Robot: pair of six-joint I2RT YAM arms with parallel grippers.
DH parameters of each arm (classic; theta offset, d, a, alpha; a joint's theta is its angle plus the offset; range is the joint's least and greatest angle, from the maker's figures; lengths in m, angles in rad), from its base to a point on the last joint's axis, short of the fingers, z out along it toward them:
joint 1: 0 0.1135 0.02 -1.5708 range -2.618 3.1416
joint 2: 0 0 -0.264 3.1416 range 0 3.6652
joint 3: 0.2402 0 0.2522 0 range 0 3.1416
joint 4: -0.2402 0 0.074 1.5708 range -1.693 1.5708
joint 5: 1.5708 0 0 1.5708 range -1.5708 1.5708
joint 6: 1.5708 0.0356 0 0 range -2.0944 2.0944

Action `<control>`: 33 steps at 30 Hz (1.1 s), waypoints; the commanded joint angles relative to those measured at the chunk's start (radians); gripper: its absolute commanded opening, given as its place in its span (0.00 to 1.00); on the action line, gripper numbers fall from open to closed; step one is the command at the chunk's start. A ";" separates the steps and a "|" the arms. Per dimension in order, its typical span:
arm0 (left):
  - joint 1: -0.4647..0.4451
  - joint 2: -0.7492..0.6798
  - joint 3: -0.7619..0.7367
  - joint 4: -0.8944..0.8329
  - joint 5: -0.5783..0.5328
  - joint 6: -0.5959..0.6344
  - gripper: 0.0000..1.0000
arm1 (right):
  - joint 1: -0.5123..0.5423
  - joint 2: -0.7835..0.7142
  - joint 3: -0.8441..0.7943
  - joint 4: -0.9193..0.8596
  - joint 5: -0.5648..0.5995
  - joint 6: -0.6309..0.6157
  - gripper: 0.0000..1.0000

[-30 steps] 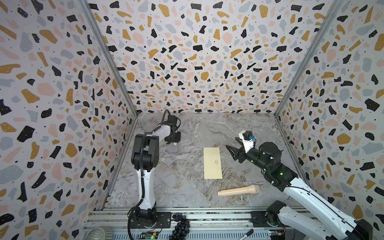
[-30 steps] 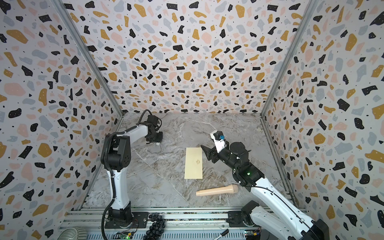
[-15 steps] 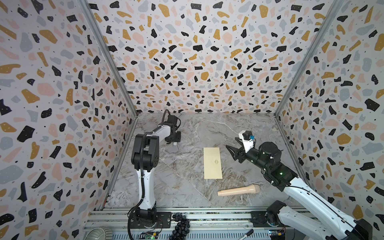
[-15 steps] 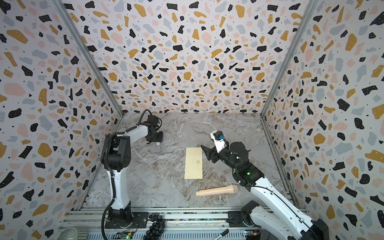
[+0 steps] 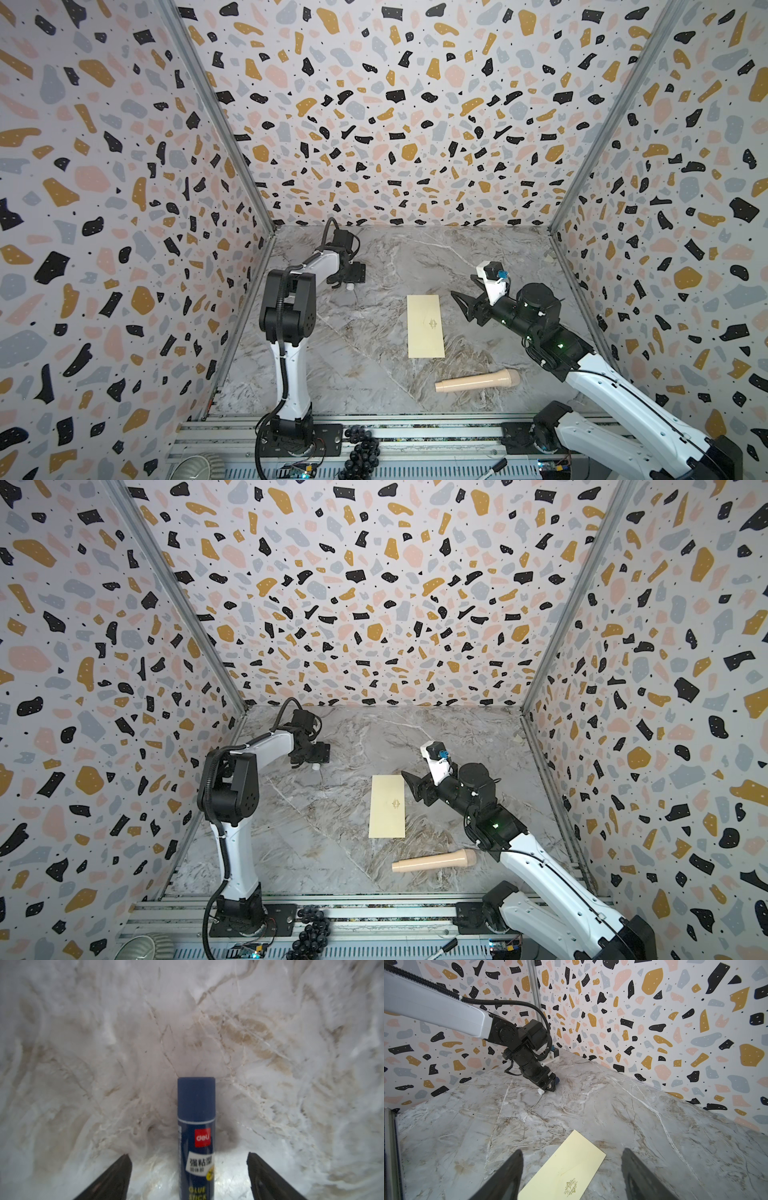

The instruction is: Place the letter into the envelope and seal it

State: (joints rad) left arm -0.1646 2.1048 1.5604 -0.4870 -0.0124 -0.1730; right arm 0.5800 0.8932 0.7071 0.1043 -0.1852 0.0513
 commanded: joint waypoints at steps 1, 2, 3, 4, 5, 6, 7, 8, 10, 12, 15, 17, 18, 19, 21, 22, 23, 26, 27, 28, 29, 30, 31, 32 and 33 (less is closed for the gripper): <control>0.004 -0.121 0.000 0.035 0.015 -0.003 0.93 | -0.010 -0.005 -0.003 -0.004 0.020 -0.006 0.77; 0.003 -0.151 -0.003 0.045 0.018 -0.001 0.94 | -0.013 -0.005 -0.003 -0.004 0.026 -0.007 0.82; 0.003 -0.184 -0.007 0.057 0.020 -0.002 0.94 | -0.017 -0.007 -0.004 -0.004 0.030 -0.007 0.84; 0.004 -0.217 -0.010 0.073 0.024 -0.006 0.97 | -0.021 -0.007 -0.004 -0.004 0.032 -0.008 0.84; 0.004 -0.255 -0.019 0.092 0.037 -0.010 0.98 | -0.025 -0.008 -0.004 -0.004 0.035 -0.008 0.84; 0.004 -0.294 -0.027 0.115 0.047 -0.010 0.99 | -0.030 -0.008 -0.006 0.001 0.036 -0.007 0.85; 0.004 -0.331 -0.036 0.134 0.053 -0.011 0.99 | -0.039 -0.009 -0.010 0.009 0.036 -0.002 0.85; 0.003 -0.375 -0.049 0.159 0.045 -0.011 1.00 | -0.051 -0.011 -0.016 0.021 0.033 0.008 0.90; 0.003 -0.461 -0.088 0.212 0.015 0.001 1.00 | -0.080 -0.017 -0.031 0.049 0.022 0.025 0.92; 0.004 -0.556 -0.165 0.294 -0.030 0.020 1.00 | -0.113 -0.019 -0.039 0.065 0.018 0.039 0.95; 0.004 -0.712 -0.336 0.447 -0.132 0.077 1.00 | -0.184 -0.018 -0.055 0.093 0.010 0.051 1.00; 0.004 -0.818 -0.475 0.564 -0.213 0.104 1.00 | -0.243 -0.016 -0.072 0.123 0.019 0.071 1.00; 0.004 -0.858 -0.530 0.611 -0.234 0.120 0.99 | -0.267 -0.015 -0.080 0.140 0.029 0.083 0.99; 0.004 -0.898 -0.587 0.662 -0.254 0.136 1.00 | -0.297 -0.012 -0.097 0.163 0.044 0.099 0.99; 0.004 -0.961 -0.684 0.748 -0.312 0.156 1.00 | -0.350 -0.010 -0.131 0.213 0.082 0.132 0.99; 0.004 -0.987 -0.735 0.800 -0.342 0.169 0.99 | -0.377 -0.006 -0.149 0.231 0.113 0.151 0.99; 0.005 -1.005 -0.783 0.847 -0.374 0.177 1.00 | -0.404 0.000 -0.166 0.249 0.143 0.168 0.99; 0.014 -1.014 -0.879 0.927 -0.440 0.173 1.00 | -0.467 0.016 -0.231 0.314 0.217 0.202 0.99; 0.016 -1.011 -0.904 0.949 -0.448 0.169 1.00 | -0.483 0.020 -0.255 0.341 0.233 0.207 0.99; 0.020 -1.008 -0.935 0.980 -0.455 0.153 0.99 | -0.499 0.026 -0.280 0.368 0.248 0.215 0.99; 0.025 -1.003 -0.968 1.016 -0.453 0.140 1.00 | -0.511 0.031 -0.305 0.395 0.262 0.215 0.99; 0.030 -0.997 -0.996 1.048 -0.456 0.130 0.99 | -0.516 0.033 -0.325 0.418 0.278 0.211 0.99; 0.036 -0.987 -1.028 1.085 -0.462 0.116 1.00 | -0.519 0.037 -0.348 0.441 0.307 0.206 0.99; 0.044 -0.975 -1.060 1.125 -0.470 0.106 1.00 | -0.519 0.044 -0.374 0.473 0.339 0.199 0.99; 0.050 -0.962 -1.085 1.160 -0.481 0.088 1.00 | -0.519 0.051 -0.394 0.506 0.362 0.197 0.99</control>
State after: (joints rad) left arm -0.1314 1.1221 0.5236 0.4721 -0.4324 -0.0483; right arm 0.0647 0.9386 0.3447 0.4744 0.0757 0.2382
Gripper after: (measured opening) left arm 0.995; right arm 0.990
